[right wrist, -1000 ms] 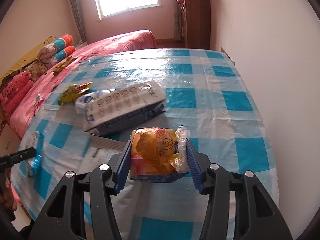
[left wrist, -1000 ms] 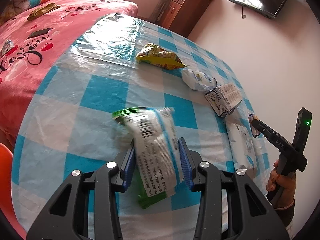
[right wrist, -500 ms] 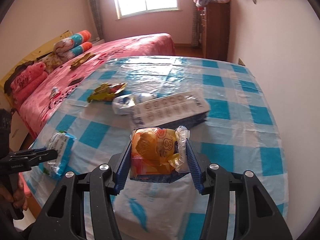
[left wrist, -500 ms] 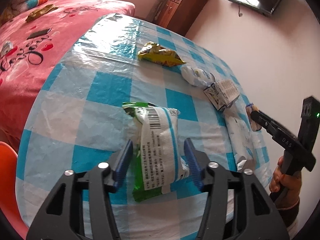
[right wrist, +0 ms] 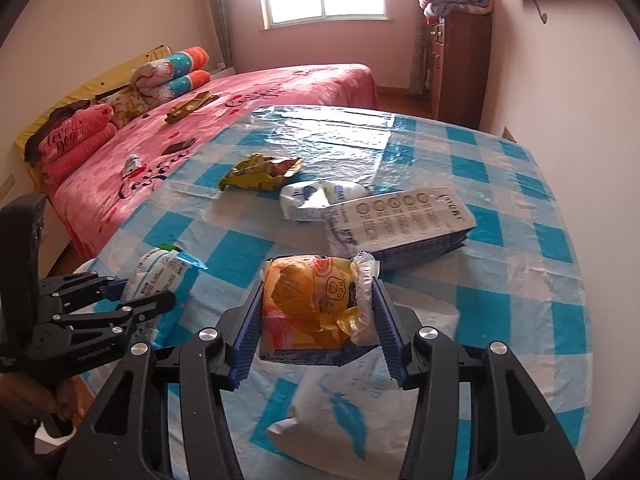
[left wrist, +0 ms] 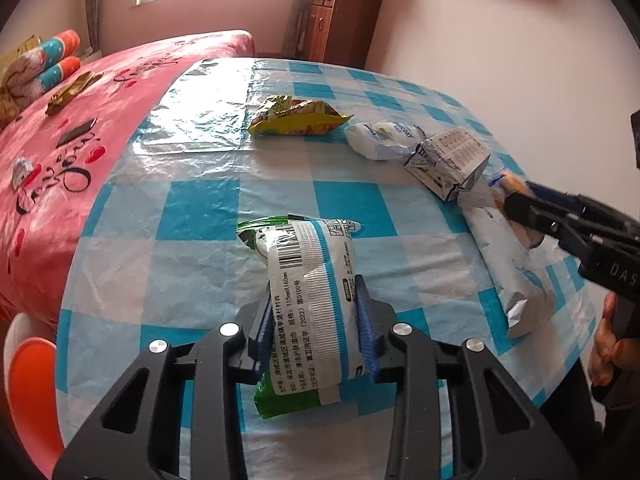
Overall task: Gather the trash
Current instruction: 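Carry both bags to the orange bucket and open both tools over it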
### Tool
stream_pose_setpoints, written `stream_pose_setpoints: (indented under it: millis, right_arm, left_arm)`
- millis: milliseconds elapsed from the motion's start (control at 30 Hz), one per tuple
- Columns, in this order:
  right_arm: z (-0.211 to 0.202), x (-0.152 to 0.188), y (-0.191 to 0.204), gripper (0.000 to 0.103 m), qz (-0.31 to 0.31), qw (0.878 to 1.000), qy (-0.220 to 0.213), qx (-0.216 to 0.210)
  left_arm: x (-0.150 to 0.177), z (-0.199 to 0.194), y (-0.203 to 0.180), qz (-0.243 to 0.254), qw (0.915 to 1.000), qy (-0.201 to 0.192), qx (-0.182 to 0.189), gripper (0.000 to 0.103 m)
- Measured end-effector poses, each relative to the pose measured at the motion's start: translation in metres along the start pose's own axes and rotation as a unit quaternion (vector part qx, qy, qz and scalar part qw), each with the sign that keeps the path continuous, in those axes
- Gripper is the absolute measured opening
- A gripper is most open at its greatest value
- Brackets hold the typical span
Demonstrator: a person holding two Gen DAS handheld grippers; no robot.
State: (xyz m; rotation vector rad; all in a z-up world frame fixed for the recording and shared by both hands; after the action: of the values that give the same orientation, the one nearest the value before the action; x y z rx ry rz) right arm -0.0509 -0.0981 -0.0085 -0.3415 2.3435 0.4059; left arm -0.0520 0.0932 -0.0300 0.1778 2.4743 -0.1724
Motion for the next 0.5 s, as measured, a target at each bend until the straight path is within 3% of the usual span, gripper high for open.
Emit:
stream_pose_setpoints:
  millis: [267,500]
  right_arm:
    - [0.009,-0.003,0.04,0.053,-0.007,0.998,0.011,-0.061]
    - [0.025,-0.006,0.1,0.053,-0.031,0.988,0.033,-0.146]
  left_arm:
    - [0.009,-0.018,0.03,-0.06,0.9975,-0.012,0.034,0.036]
    - [0.023,-0.054,0.085,-0.113,0.9926,-0.04,0.016,0.036]
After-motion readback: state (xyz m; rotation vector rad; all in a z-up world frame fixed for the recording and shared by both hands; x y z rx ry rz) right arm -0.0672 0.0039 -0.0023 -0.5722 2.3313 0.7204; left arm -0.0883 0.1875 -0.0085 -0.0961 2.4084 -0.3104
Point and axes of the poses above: each gripper's, at about its wrist camera, not at the fingertips, and z roughly the way its jaws point, y to its left, x to its underside, the point moved 6 cm from there along z, roughly the way its jaws point, and after that the axes turned 6 degrees about -x, right-handed, at the moved point
